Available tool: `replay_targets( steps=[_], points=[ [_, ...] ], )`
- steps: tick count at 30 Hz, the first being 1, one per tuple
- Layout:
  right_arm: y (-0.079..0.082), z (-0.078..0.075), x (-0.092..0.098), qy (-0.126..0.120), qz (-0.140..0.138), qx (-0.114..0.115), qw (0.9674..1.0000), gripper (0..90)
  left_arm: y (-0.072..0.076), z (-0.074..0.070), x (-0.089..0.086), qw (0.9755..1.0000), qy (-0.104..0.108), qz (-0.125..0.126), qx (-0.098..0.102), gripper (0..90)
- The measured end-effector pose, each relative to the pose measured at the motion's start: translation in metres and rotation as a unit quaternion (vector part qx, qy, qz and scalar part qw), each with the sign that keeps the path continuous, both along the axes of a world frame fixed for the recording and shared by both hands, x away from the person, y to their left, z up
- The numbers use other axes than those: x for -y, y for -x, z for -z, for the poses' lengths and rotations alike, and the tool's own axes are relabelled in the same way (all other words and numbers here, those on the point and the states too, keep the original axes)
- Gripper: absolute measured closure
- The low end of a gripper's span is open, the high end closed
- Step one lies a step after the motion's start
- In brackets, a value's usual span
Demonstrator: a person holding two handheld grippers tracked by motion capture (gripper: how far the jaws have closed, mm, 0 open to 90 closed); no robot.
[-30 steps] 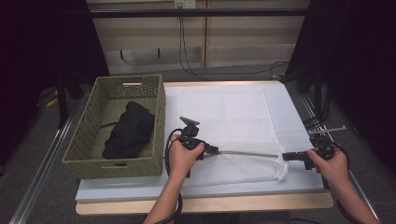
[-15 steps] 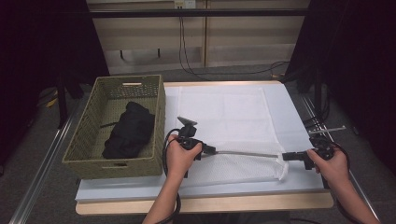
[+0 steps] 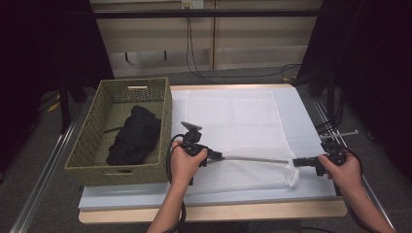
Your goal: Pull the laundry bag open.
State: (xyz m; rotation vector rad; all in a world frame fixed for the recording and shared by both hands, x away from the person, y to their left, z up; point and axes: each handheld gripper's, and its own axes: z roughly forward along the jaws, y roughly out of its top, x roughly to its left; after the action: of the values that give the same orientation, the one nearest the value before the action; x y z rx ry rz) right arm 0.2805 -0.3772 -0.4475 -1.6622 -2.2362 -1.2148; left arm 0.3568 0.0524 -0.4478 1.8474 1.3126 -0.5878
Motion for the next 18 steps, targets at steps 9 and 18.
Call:
replay_targets(
  steps=[9, 18],
  points=[
    [-0.0001, 0.0013, 0.0006, 0.0, 0.002, 0.001, 1.0, 88.5, 0.0009, -0.0021, -0.0043, 1.0, -0.004, -0.007, 0.003, 87.0],
    [0.0, 0.001, -0.0004, -0.002, 0.002, -0.001, 1.0, 88.5, 0.0015, -0.005, -0.0072, 1.0, 0.001, -0.007, -0.002, 86.9]
  ],
)
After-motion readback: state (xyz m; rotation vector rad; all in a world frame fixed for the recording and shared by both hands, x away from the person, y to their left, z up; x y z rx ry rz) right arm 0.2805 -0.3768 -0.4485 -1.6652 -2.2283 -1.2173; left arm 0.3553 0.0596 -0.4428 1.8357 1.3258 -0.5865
